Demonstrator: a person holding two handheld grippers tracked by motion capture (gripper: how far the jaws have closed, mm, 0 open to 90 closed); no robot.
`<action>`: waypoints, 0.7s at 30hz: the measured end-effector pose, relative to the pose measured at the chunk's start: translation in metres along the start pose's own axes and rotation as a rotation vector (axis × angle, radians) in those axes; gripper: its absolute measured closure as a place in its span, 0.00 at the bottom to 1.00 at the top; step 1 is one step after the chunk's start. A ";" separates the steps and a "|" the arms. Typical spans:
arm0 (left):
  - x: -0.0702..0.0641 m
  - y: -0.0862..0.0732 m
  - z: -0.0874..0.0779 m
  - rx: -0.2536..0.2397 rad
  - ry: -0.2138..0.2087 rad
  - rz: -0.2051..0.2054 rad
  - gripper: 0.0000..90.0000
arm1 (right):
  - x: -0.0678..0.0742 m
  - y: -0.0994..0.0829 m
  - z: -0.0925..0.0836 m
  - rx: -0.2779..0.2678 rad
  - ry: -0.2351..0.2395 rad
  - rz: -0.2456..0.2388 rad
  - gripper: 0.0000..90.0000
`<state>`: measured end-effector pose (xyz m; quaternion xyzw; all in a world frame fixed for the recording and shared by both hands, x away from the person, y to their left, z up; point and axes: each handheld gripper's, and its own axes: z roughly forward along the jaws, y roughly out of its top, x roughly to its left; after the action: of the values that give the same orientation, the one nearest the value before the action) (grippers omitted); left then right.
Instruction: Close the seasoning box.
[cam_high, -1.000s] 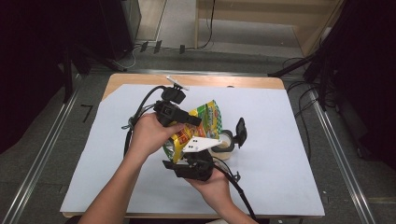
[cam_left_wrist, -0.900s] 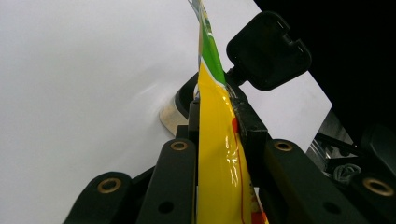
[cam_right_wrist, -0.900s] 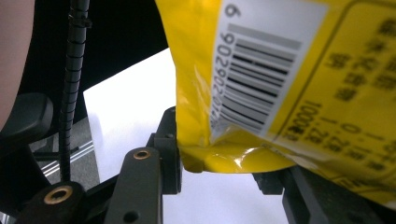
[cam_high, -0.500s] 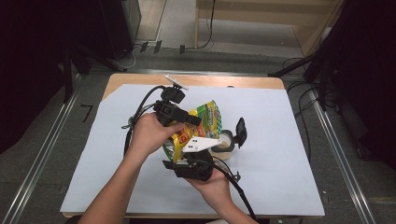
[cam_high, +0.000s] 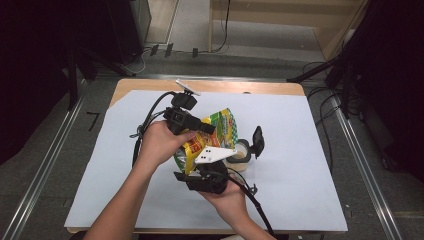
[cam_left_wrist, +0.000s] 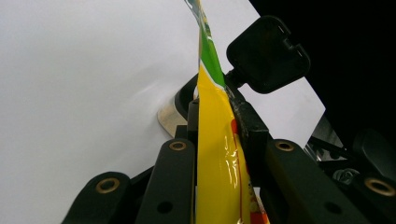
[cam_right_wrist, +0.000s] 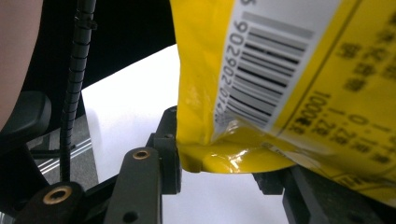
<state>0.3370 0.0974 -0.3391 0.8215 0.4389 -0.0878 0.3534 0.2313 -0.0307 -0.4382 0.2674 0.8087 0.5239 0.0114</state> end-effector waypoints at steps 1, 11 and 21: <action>0.000 0.000 0.000 -0.001 0.001 0.001 0.88 | 0.000 0.000 0.000 0.000 -0.002 -0.003 0.69; -0.006 0.000 -0.001 -0.018 0.021 0.020 0.87 | -0.002 0.000 0.001 -0.002 -0.003 -0.001 0.69; -0.014 -0.001 -0.002 -0.027 0.029 0.041 0.86 | -0.003 -0.002 0.002 -0.010 0.003 0.014 0.69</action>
<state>0.3276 0.0897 -0.3318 0.8266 0.4281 -0.0625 0.3599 0.2339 -0.0309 -0.4415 0.2723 0.8042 0.5283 0.0078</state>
